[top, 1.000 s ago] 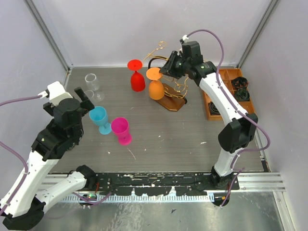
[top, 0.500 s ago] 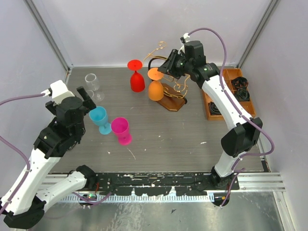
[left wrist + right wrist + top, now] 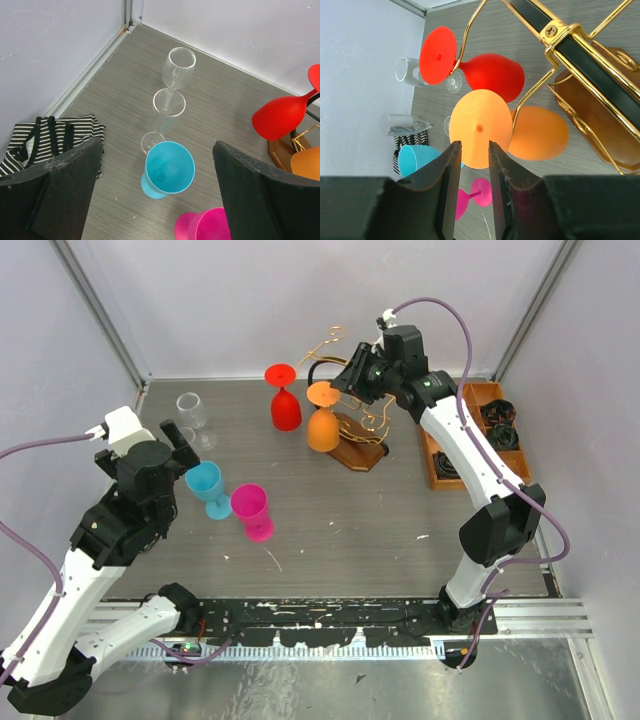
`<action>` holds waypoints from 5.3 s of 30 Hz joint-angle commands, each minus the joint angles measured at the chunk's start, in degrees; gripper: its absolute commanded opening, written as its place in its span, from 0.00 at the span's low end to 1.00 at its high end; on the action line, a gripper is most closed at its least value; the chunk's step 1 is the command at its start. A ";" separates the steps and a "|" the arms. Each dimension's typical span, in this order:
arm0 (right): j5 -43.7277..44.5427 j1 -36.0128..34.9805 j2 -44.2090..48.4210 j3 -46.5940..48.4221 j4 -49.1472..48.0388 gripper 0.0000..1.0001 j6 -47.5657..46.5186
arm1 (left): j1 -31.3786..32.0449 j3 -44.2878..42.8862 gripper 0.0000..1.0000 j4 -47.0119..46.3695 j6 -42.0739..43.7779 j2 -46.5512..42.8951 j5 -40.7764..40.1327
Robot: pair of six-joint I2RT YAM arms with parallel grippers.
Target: Take the wine glass off the wine glass rack
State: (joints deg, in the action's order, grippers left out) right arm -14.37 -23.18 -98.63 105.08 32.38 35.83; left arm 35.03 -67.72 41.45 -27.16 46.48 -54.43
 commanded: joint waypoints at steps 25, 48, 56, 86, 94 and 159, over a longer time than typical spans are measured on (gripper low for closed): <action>0.37 0.15 -1.19 -1.89 -1.61 0.36 -1.29 | -0.57 -0.19 0.98 -0.98 0.79 -1.15 0.73; -3.02 0.15 -0.27 -1.12 -4.39 0.30 0.05 | -0.66 0.63 0.98 -1.44 0.79 -1.22 1.20; -4.46 0.15 0.24 -1.25 -5.71 0.28 0.05 | -0.66 0.77 0.98 -1.63 0.78 -1.13 1.35; -12.20 0.99 -4.35 2.16 -10.95 0.01 6.28 | -1.01 -1.99 0.98 -3.90 2.77 3.42 5.67; -19.74 1.46 -3.51 1.09 -12.41 0.01 8.74 | -1.10 -2.23 0.98 -4.22 2.88 3.83 6.80; -28.37 15.29 6.35 6.15 -29.39 0.01 20.48 | -22.40 -29.19 0.57 -23.18 -23.36 56.93 84.57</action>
State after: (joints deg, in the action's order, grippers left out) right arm -42.33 -9.17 -96.38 108.66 9.39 54.54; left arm 12.43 -98.74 19.55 -50.04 103.88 26.72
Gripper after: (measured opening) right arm 0.045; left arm 0.573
